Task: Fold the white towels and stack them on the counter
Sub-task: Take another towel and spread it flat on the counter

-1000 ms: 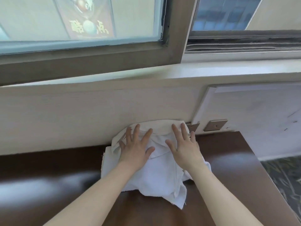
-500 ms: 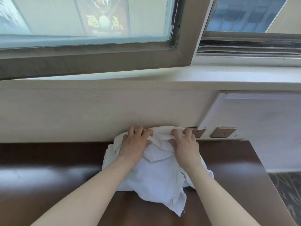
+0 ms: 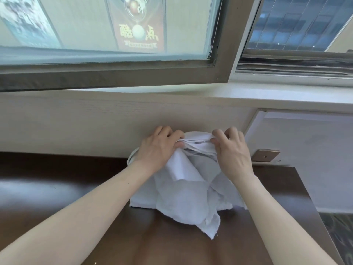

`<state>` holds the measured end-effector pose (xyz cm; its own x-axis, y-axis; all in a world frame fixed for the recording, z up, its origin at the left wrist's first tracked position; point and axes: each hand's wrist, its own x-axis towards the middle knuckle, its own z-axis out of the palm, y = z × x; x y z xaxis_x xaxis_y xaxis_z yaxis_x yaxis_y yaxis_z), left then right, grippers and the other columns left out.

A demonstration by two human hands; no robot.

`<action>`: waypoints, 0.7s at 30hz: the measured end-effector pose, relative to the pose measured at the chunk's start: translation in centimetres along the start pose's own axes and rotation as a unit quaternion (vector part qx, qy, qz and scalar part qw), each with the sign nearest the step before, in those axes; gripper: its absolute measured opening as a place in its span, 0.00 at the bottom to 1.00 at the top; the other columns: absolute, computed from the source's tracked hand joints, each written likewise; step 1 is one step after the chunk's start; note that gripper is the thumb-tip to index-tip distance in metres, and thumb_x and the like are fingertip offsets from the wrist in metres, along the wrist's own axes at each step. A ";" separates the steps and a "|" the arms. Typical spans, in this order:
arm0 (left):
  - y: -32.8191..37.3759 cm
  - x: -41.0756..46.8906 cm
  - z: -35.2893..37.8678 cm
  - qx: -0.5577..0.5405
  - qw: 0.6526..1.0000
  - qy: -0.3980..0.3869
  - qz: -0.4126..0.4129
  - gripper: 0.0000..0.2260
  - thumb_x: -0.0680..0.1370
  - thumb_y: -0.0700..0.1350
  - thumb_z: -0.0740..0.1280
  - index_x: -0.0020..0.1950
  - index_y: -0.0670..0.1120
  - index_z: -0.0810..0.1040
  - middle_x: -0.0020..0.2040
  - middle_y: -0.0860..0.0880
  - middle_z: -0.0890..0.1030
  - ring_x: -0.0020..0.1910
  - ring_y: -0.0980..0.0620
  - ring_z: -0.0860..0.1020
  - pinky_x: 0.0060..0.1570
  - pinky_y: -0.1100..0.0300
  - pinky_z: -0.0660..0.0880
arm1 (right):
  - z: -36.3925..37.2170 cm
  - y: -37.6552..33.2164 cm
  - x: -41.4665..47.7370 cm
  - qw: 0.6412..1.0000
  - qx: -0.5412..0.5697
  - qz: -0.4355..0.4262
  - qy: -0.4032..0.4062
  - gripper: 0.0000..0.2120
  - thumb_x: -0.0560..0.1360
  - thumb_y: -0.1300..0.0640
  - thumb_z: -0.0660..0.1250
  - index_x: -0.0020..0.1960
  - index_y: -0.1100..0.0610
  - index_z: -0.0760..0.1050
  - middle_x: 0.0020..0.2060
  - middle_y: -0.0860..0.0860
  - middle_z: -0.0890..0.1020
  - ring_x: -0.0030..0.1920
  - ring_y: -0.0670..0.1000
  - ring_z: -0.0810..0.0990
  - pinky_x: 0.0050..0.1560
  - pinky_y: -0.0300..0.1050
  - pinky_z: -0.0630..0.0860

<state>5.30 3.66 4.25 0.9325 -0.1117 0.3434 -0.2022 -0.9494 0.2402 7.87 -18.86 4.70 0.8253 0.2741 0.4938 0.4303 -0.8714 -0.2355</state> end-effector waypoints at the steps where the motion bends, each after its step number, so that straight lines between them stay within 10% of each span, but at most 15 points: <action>1: 0.2 0.2 -0.5 0.002 1.000 0.001 0.001 0.13 0.80 0.59 0.59 0.55 0.53 0.76 0.47 0.52 0.73 0.52 0.52 0.67 0.36 0.56 0.70 | -0.4 -0.1 0.1 1.000 0.004 -0.004 -0.004 0.06 0.80 0.59 0.65 0.53 0.61 0.77 0.43 0.59 0.71 0.42 0.59 0.70 0.36 0.54 0.72; 10: 3.3 1.0 -5.0 0.032 0.995 0.060 0.071 0.18 0.81 0.56 0.55 0.55 0.48 0.79 0.45 0.48 0.75 0.49 0.47 0.74 0.28 0.56 0.71 | -4.9 -0.7 0.6 0.998 0.034 0.049 -0.009 0.13 0.77 0.69 0.60 0.56 0.55 0.72 0.52 0.55 0.68 0.52 0.56 0.65 0.43 0.51 0.74; 21: 4.7 0.0 -12.2 0.015 0.982 0.166 0.091 0.13 0.82 0.53 0.59 0.55 0.48 0.80 0.44 0.50 0.77 0.48 0.49 0.75 0.29 0.55 0.72 | -10.7 -3.5 2.7 0.991 0.037 -0.024 0.127 0.08 0.82 0.55 0.58 0.56 0.56 0.74 0.47 0.51 0.79 0.51 0.55 0.68 0.36 0.47 0.67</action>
<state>0.73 2.78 16.43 0.7323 -0.1836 0.6558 -0.3431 -0.9313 0.1225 4.71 -19.43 15.81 0.6883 0.1949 0.6988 0.5002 -0.8252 -0.2625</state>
